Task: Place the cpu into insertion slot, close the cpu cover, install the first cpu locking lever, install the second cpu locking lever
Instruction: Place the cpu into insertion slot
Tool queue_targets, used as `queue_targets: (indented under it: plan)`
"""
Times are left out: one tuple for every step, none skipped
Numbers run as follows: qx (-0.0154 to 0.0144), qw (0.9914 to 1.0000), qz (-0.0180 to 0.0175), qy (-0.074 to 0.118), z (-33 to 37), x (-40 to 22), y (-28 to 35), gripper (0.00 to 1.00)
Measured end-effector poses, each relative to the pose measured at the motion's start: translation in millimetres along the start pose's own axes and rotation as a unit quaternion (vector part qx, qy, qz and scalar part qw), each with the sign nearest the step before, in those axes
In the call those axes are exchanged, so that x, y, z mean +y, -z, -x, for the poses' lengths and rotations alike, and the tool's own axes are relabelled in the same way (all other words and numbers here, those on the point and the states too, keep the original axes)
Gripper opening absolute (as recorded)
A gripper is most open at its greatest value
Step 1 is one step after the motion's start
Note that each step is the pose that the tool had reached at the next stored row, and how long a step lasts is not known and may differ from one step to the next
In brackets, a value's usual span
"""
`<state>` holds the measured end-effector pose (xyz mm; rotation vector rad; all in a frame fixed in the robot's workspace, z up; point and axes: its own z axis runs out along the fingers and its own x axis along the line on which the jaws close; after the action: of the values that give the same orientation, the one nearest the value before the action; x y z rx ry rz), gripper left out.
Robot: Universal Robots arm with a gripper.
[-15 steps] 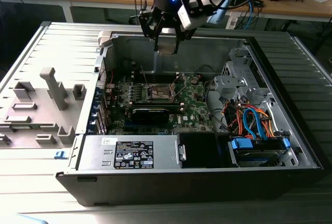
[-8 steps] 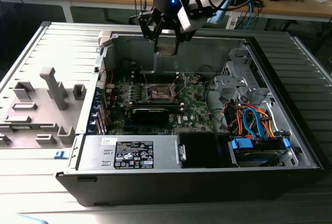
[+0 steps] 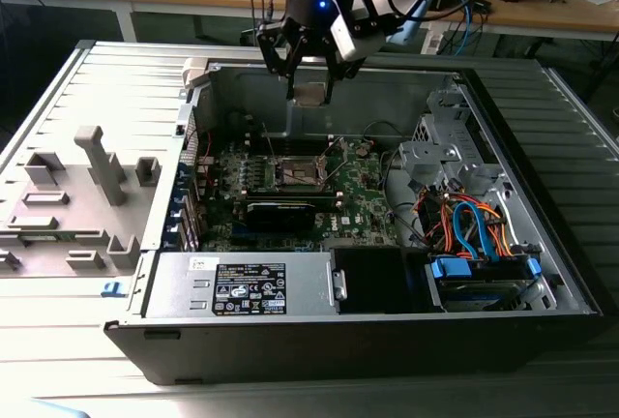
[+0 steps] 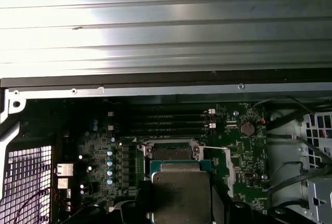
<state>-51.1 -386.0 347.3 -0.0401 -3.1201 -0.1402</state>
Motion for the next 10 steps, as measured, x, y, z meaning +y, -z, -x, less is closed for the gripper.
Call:
queue_targets:
  plan:
    - [0.0000, 1.00000, 0.0000, 0.000, 0.0, -0.3, -0.2, 0.55]
    - [0.0000, 1.00000, -0.0001, 0.000, -0.1, -0.5, -0.3, 0.55]
    - [0.0000, 1.00000, 0.0000, 0.000, -0.1, -0.7, -0.5, 0.55]
    - [0.0000, 1.00000, 0.0000, 0.000, -0.1, -1.0, -0.7, 0.55]
    - [0.0000, 1.00000, 0.0000, 0.000, -0.2, -1.1, -0.8, 0.55]
    - [0.0000, 1.00000, 0.0000, 0.000, -0.2, -1.3, -0.9, 0.55]
    - [0.0000, 1.00000, 0.0000, 0.000, -0.3, -1.7, -1.2, 0.55]
    - [0.0000, 1.00000, 0.0000, 0.000, -0.3, -1.9, -1.4, 0.55]
    - [0.0000, 1.00000, 0.0000, 0.000, -0.4, -2.1, -1.5, 0.55]
    - [0.0000, 1.00000, 0.0000, 0.000, -0.4, -2.3, -1.7, 0.55]
